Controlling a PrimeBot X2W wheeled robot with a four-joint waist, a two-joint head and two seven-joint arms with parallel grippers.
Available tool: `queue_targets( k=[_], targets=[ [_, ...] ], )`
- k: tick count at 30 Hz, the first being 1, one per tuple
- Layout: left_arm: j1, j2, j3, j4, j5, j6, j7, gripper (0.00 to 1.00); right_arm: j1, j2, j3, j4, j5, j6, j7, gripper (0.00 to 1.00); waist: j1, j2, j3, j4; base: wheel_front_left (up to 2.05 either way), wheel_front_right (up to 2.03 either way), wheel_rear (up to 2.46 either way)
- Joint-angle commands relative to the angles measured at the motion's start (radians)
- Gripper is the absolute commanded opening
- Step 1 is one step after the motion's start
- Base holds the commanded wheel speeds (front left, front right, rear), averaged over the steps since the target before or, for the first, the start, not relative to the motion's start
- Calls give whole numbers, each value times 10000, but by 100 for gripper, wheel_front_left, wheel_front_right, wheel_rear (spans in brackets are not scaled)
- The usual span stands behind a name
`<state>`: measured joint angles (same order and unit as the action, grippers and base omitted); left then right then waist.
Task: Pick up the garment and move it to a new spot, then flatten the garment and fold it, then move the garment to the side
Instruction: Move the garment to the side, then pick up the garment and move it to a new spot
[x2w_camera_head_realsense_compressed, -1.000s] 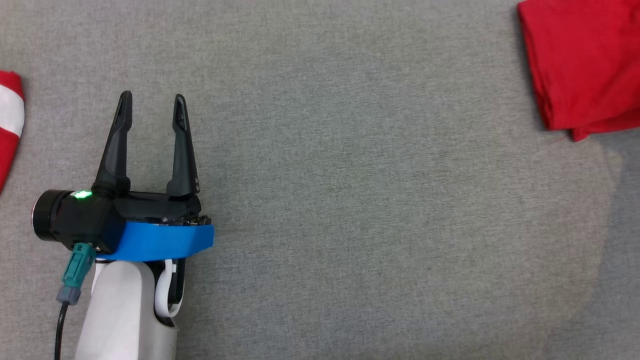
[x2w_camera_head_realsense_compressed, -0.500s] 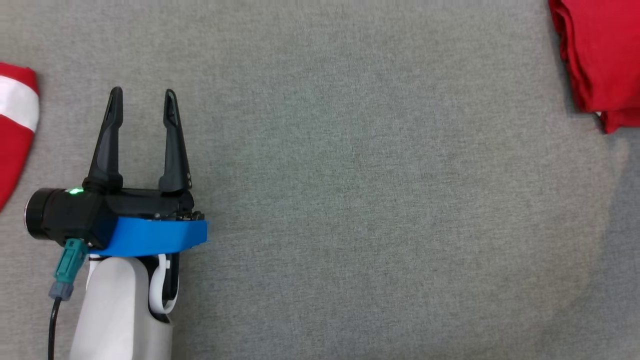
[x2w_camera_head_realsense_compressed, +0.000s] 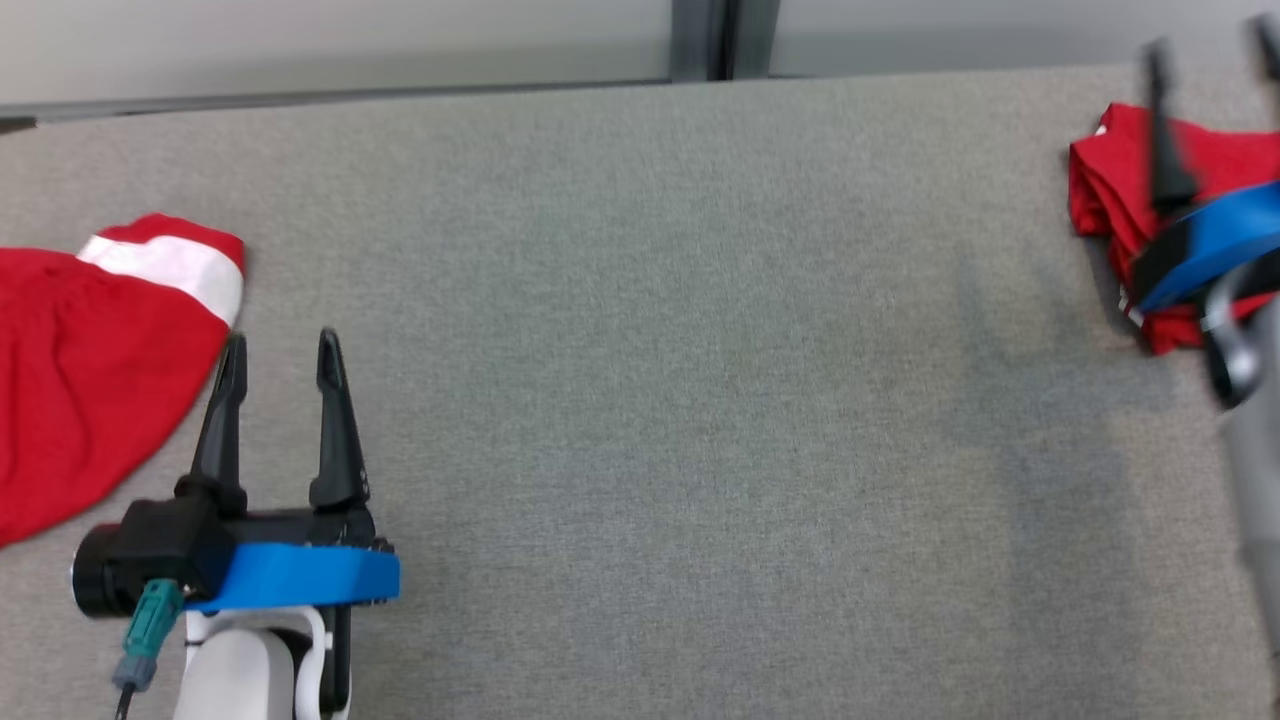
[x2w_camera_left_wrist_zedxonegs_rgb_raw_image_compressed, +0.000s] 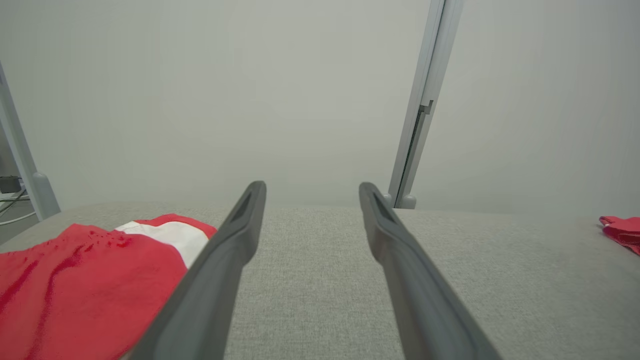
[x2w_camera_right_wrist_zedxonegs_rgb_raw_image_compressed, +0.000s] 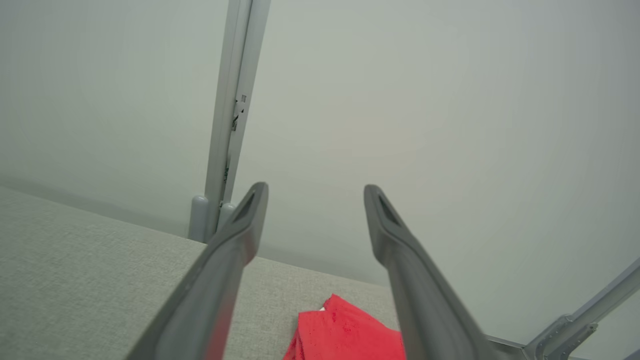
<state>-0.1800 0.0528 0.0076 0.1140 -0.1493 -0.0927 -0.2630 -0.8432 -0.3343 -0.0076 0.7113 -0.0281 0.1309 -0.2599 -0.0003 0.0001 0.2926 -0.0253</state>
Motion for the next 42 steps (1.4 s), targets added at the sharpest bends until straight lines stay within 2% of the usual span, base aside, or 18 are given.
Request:
queue_targets(
  k=[1, 7, 14, 22, 30, 36, 42],
  targets=[
    [193, -9, 57, 49, -50, 70, -26, 100, 397, 273, 390, -245, 170, -2, -40, 100, 3, -1, -276, -38, 0, 0, 0],
    [791, -18, 113, 335, -188, 175, -24, 100, 1910, 1294, 987, -1293, 1188, -2, -52, 100, 3, -1, -1116, 170, 0, 0, 0],
    [1120, -28, -115, 852, -389, 278, -24, 100, 4070, 1772, 740, -2156, 1869, -2, -56, 100, 3, -1, -1978, 496, 0, 0, 0],
    [1519, -25, -285, 1110, -392, 362, -24, 100, 6248, 2298, 179, -3505, 1797, -2, -24, 100, 3, -1, -2517, 425, 0, 0, 0],
    [1747, -26, -220, 1324, -348, 359, -26, 100, 7844, 2700, -429, -5558, 1425, -2, 705, 100, 3, -1, -2701, 406, 0, 0, 0],
    [1735, -26, -187, 1356, -307, 379, -26, 100, 8517, 2818, -540, -6602, 1193, -2, 1241, 100, 3, -1, -2736, 460, 0, 0, 0],
    [1665, -28, -197, 1376, -257, 381, -24, 100, 8794, 2839, -620, -6991, 1261, -1, 1517, 100, 3, -1, -2718, 525, 0, 0, 0]
  ],
)
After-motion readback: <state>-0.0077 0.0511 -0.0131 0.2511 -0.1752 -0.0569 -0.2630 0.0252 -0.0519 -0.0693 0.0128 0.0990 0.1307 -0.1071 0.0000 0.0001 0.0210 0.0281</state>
